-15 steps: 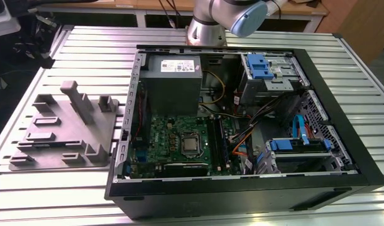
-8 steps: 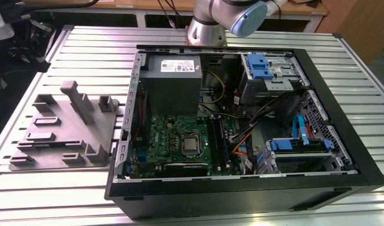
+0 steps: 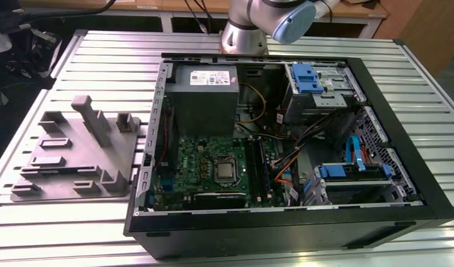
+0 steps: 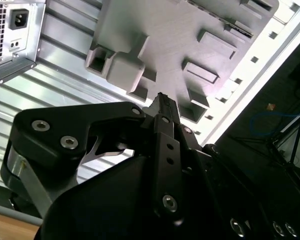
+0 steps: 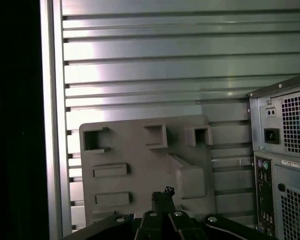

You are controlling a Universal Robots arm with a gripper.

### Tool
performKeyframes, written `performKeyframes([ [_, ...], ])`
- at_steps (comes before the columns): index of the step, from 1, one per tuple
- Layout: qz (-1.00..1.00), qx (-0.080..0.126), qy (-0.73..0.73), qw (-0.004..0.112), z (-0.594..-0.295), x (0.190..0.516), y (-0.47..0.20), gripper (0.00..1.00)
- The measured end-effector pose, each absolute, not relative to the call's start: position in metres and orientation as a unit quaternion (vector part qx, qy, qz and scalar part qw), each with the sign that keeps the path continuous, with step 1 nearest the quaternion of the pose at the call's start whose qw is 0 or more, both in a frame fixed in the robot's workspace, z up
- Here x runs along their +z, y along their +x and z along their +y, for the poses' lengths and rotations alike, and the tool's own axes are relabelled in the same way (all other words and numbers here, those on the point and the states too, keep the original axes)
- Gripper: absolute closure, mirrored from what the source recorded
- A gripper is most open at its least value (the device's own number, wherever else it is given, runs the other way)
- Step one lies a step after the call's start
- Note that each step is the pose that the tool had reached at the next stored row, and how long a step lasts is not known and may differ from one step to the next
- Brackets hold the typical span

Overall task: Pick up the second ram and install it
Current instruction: 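Reach for the second ram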

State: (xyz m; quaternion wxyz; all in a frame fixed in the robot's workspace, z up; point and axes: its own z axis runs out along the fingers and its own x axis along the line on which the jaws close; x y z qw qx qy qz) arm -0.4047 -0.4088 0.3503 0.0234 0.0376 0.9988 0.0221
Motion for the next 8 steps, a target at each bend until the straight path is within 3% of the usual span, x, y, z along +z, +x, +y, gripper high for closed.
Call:
performKeyframes([
  [8,0.999,0.022,0.038,0.023,-0.4125,0.3413,-0.4142,0.90],
])
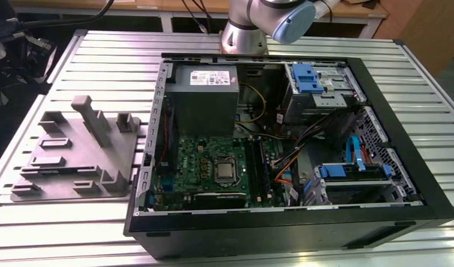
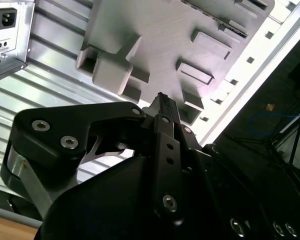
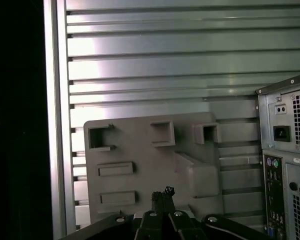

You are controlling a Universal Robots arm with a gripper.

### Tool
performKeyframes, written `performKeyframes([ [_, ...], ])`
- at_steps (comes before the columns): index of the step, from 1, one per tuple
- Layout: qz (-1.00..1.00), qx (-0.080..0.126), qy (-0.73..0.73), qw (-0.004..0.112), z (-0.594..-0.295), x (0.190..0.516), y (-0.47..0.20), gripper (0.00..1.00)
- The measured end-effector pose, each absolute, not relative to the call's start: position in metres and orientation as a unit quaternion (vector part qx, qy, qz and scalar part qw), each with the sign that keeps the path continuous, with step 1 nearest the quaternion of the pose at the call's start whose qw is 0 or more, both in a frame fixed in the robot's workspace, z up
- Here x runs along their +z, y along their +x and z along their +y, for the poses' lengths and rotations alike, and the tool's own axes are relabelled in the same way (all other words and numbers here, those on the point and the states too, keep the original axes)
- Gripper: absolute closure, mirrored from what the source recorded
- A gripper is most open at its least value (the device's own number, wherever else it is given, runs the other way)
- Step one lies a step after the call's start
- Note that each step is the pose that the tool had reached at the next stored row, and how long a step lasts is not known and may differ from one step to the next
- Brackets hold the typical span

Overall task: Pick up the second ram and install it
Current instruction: 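Reach for the second ram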

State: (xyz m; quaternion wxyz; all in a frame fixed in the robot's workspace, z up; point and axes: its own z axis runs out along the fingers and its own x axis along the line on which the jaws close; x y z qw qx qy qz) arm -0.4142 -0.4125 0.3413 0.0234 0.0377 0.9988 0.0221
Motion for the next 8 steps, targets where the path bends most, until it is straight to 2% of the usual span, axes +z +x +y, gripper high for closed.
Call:
performKeyframes([
  [8,0.999,0.022,0.038,0.023,-0.424,0.332,-0.417,0.90],
])
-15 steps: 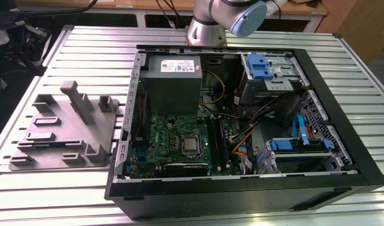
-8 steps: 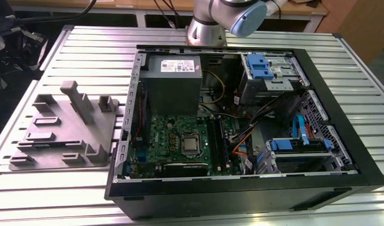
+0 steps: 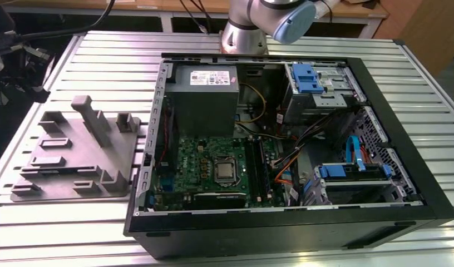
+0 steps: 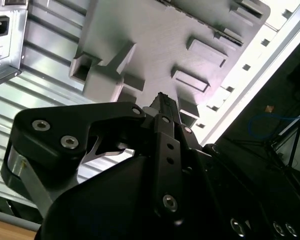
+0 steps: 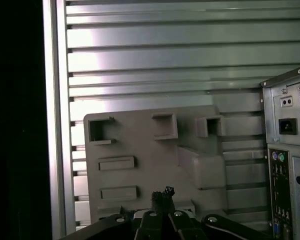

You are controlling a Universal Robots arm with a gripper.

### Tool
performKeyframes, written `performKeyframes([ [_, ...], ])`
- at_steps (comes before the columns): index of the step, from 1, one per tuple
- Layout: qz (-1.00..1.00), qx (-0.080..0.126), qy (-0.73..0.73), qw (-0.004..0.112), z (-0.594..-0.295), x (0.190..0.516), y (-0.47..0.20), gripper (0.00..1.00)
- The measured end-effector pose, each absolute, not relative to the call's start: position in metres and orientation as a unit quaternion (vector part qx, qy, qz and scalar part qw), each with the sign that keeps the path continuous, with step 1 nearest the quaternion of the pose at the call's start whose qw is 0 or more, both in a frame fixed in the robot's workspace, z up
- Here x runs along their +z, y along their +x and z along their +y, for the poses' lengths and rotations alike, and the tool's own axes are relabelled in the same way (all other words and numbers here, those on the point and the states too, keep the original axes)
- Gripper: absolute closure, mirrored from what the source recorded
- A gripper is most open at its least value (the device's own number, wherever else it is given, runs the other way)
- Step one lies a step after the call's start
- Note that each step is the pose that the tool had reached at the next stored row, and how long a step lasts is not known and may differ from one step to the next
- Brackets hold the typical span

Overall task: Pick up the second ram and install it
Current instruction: 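Reach for the second ram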

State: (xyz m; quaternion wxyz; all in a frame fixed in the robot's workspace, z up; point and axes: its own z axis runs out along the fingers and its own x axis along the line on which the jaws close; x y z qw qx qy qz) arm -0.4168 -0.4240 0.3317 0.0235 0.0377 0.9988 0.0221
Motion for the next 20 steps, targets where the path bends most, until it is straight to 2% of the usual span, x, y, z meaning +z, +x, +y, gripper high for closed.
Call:
performKeyframes([
  [20,0.999,0.022,0.038,0.023,-0.453,0.302,-0.422,0.90],
])
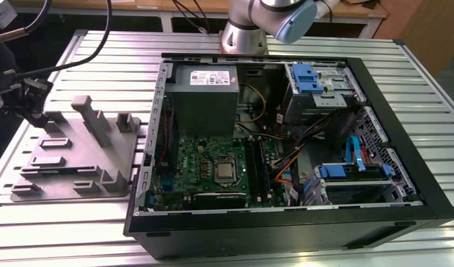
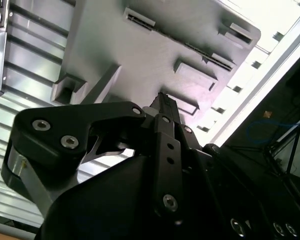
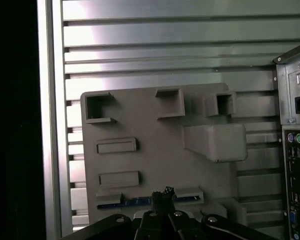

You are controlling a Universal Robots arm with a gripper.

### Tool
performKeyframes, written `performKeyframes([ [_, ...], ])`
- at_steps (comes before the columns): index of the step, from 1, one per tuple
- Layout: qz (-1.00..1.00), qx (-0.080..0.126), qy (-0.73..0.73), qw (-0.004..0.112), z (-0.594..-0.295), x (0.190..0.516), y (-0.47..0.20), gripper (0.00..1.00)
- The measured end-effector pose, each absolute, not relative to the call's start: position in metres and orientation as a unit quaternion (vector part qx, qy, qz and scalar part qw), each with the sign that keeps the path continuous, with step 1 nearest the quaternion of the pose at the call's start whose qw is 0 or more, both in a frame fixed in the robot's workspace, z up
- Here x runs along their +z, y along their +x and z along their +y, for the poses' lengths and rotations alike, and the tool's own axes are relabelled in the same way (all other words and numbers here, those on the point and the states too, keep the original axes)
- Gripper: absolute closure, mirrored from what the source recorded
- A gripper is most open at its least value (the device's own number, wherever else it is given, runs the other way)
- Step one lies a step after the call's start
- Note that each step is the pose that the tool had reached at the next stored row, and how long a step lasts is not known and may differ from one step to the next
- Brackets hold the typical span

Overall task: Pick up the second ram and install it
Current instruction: 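Reach for the second ram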

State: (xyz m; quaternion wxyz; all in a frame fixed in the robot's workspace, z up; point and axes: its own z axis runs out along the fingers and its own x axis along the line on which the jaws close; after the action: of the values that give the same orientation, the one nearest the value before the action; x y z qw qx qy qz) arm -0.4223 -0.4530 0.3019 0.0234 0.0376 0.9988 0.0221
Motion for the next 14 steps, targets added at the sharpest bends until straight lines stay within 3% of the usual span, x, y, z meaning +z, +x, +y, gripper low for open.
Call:
performKeyframes([
  [14,0.999,0.022,0.038,0.023,-0.464,0.288,-0.424,0.90],
])
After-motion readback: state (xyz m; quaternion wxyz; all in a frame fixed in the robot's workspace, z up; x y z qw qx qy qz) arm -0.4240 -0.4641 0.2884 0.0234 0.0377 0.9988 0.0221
